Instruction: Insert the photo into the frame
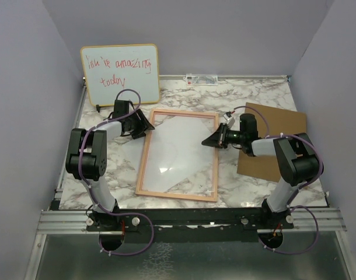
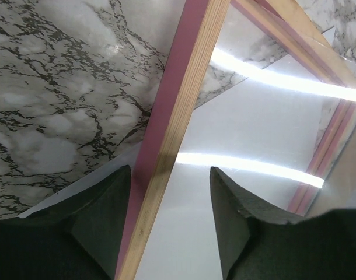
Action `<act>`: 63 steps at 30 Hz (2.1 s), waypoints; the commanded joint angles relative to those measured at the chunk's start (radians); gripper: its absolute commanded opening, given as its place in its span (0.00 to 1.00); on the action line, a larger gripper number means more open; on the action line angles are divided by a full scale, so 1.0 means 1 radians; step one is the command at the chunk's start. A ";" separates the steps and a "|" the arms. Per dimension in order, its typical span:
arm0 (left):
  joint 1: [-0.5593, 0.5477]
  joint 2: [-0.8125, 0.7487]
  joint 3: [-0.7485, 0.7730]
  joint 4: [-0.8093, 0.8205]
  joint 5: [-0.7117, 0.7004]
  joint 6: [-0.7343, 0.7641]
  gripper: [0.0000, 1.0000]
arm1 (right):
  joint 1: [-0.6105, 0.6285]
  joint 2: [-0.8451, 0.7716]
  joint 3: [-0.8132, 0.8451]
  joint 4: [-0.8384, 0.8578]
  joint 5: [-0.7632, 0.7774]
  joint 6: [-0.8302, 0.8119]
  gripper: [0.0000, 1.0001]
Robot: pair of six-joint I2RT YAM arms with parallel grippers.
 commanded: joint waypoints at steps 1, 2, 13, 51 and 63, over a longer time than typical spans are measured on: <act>0.000 -0.064 -0.023 -0.031 -0.042 0.029 0.62 | 0.005 -0.009 -0.026 0.089 -0.002 0.044 0.01; 0.000 -0.073 -0.023 -0.038 -0.048 0.036 0.64 | 0.005 -0.017 -0.030 0.092 -0.009 0.046 0.01; 0.019 -0.157 -0.051 -0.058 -0.129 0.051 0.66 | 0.005 -0.101 -0.064 0.163 -0.074 0.131 0.01; 0.021 -0.095 -0.113 -0.076 -0.088 0.069 0.20 | 0.037 0.006 -0.056 0.326 0.004 0.293 0.01; 0.022 -0.110 -0.113 -0.077 -0.123 0.060 0.12 | 0.037 -0.017 -0.050 0.384 -0.010 0.408 0.01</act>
